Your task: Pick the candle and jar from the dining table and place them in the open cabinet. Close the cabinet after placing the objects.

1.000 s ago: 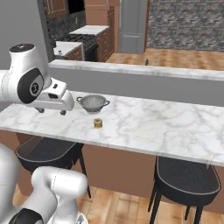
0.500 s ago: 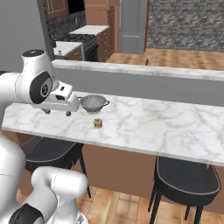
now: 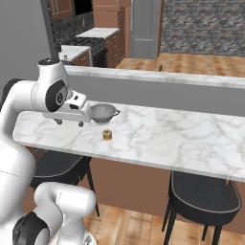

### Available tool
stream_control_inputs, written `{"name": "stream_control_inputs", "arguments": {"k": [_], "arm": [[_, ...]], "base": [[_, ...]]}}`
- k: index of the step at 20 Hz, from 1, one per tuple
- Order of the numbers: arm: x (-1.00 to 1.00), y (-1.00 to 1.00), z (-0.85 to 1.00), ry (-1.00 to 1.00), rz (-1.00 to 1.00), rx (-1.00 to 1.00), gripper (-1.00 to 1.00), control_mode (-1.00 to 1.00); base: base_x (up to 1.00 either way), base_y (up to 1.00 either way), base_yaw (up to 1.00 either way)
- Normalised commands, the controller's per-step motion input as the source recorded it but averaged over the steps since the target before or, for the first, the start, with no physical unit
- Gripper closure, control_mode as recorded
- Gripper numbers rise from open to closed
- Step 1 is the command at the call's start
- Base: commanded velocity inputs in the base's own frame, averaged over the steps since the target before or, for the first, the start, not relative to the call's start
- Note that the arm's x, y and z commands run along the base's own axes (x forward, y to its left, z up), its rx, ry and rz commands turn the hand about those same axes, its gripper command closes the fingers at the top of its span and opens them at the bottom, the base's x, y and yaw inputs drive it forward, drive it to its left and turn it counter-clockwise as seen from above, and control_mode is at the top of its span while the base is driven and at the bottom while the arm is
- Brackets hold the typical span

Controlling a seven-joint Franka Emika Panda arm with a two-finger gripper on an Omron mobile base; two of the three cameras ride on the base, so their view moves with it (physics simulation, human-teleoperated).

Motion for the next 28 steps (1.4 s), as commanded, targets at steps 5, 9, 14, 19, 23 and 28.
{"name": "stream_control_inputs", "arguments": {"k": [5, 9, 14, 19, 23, 28], "arm": [[0.33, -0.02, -0.15, 0.02, 0.0, 0.01, -1.0, -1.0], [0.31, 0.0, -0.14, 0.02, 0.0, 0.01, -1.0, -1.0], [0.28, -0.01, -0.14, 0.01, 0.0, 0.0, -1.0, -1.0], [0.19, -0.1, -0.15, 0.01, 0.0, 0.0, -1.0, -1.0], [0.2, -0.15, -0.19, 0.03, 0.0, 0.0, -1.0, -1.0], [0.22, -0.08, -0.18, 0.03, 0.0, 0.0, -1.0, -1.0]], "base": [[0.0, 0.0, 0.0], [0.0, 0.0, 0.0], [0.0, 0.0, 0.0], [0.0, 0.0, 0.0], [0.0, 0.0, 0.0], [0.0, 0.0, 0.0]]}}
